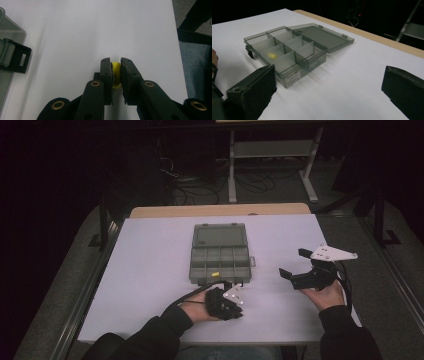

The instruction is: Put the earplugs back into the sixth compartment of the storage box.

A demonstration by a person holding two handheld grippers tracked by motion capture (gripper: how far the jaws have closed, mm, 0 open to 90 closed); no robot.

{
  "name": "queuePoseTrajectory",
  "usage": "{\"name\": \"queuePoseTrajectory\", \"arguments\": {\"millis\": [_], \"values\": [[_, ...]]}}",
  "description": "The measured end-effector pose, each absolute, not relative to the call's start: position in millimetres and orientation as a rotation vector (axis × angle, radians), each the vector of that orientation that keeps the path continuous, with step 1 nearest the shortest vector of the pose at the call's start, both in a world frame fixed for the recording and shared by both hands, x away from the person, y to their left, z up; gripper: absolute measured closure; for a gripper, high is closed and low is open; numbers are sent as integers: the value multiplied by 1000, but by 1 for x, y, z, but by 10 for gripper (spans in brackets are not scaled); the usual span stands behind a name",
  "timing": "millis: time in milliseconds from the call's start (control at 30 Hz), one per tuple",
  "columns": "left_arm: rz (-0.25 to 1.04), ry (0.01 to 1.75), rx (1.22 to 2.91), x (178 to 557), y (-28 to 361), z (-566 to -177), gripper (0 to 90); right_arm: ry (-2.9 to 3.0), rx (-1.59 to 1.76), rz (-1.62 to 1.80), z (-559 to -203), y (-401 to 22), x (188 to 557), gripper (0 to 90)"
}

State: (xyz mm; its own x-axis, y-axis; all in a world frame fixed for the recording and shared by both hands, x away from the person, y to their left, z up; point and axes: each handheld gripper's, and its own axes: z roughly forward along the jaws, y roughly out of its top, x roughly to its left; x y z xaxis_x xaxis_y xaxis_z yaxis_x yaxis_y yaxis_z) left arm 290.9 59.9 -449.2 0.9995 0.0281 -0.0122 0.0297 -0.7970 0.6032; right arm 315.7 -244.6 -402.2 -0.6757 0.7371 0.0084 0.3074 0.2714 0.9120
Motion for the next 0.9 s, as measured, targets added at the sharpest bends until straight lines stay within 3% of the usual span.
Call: {"name": "queuePoseTrajectory", "arguments": {"millis": [900], "values": [[49,80,2441,314,88,-403,810,2129,944,1382,-402,-244,316,0]]}}
